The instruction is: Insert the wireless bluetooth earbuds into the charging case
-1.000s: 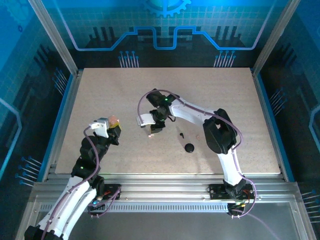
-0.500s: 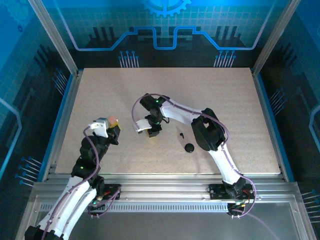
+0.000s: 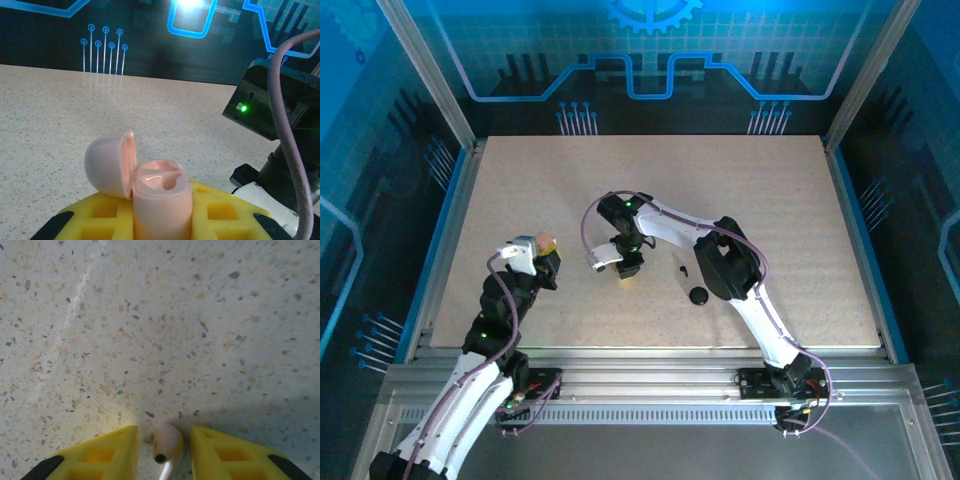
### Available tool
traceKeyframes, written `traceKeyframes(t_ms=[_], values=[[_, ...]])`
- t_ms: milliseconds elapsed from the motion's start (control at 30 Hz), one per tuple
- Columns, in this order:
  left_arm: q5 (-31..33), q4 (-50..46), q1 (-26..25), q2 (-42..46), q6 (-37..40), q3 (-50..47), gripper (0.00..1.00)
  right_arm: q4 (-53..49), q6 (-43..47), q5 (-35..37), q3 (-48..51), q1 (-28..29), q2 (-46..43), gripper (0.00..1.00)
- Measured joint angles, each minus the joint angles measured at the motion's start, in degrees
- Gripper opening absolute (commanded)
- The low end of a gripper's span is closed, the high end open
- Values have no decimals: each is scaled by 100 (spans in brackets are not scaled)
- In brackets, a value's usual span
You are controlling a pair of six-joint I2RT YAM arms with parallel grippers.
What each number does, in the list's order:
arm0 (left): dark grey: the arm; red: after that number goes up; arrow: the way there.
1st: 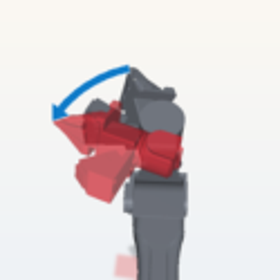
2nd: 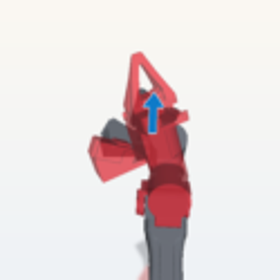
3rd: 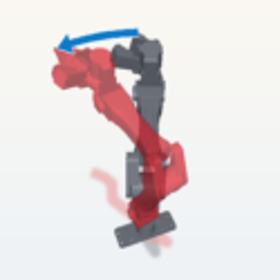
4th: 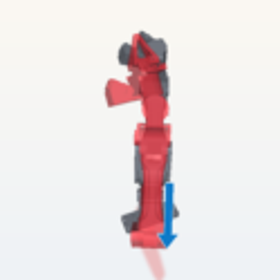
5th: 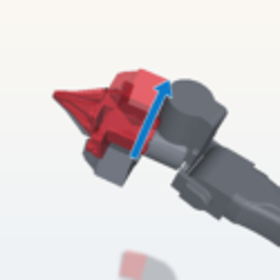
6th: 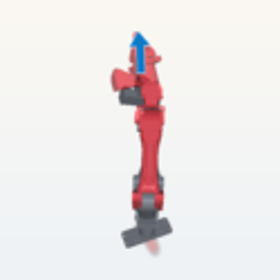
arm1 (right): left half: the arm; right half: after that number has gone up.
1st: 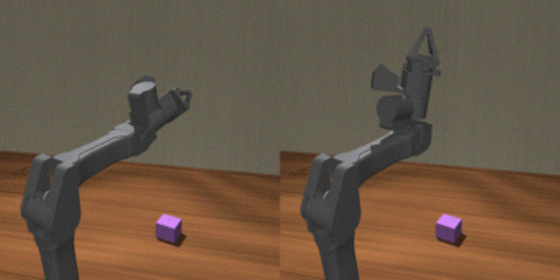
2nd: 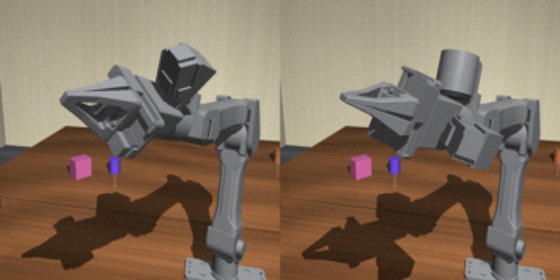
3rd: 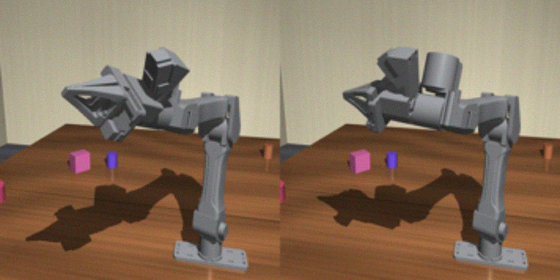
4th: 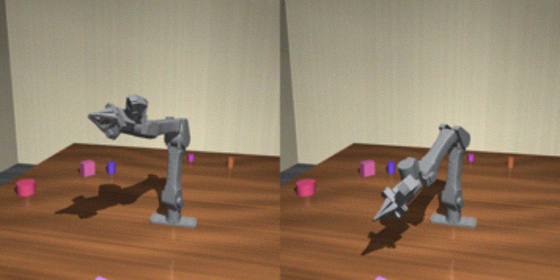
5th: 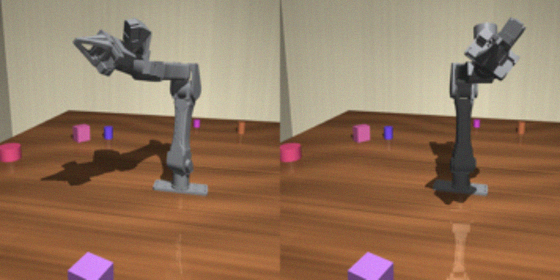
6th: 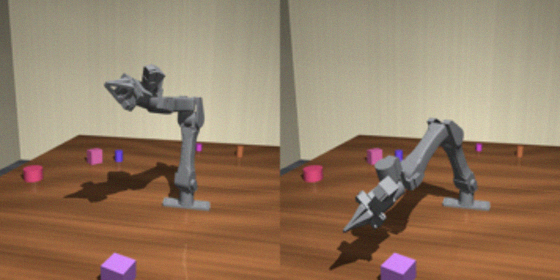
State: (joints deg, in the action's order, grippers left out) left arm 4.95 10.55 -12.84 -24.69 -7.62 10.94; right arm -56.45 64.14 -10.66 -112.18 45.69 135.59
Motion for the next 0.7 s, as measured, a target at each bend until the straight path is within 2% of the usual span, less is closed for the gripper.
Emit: traceKeyframes(t_ms=[300,700], values=[[0,0,0,0,0,-61,15,-79,-2,44,-129,13,31,20],[-2,4,7,-59,0,-61,15,-129,-2,216,-260,37,133,24]])
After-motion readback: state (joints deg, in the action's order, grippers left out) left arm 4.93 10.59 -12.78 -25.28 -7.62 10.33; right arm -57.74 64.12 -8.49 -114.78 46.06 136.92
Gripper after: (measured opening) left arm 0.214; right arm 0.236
